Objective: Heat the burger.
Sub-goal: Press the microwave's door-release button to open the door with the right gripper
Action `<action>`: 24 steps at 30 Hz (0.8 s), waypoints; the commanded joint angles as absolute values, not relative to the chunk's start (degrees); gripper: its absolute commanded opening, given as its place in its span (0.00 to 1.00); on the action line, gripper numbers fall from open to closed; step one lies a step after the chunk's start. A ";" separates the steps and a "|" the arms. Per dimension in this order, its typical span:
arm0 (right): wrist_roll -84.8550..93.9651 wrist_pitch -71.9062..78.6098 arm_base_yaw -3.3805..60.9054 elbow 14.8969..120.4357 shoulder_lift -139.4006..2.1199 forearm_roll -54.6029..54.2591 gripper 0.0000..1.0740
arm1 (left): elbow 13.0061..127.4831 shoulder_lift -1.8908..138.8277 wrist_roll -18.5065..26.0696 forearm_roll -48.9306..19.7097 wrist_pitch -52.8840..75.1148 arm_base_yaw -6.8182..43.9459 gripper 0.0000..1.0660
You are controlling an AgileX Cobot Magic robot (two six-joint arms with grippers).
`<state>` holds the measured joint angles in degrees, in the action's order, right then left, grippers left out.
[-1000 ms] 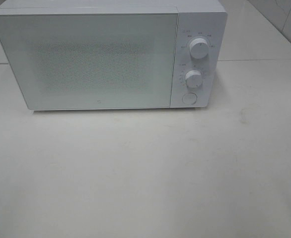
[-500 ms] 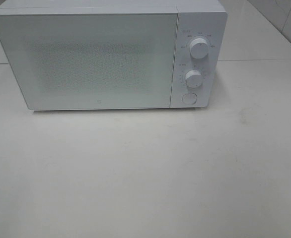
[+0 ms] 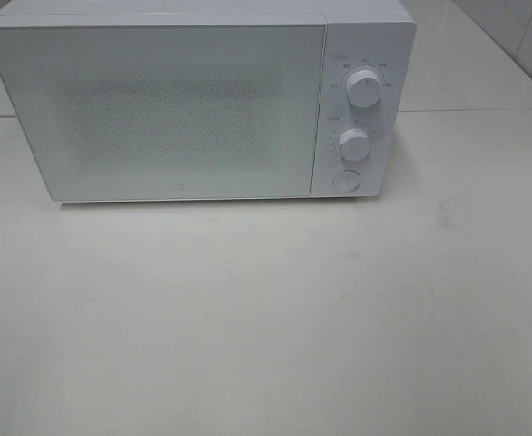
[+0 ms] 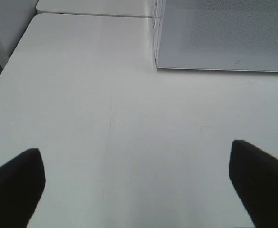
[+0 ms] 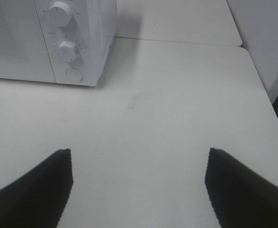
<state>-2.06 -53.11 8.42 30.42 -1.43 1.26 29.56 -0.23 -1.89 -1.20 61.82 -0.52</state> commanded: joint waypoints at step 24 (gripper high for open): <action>-2.41 -49.68 8.02 30.37 -3.32 1.72 0.70 | 29.56 -1.20 -1.72 -1.09 61.54 -0.74 0.92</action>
<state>-2.18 -53.74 8.42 29.91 -1.32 1.32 29.56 -0.23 -1.89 -1.20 61.82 -0.52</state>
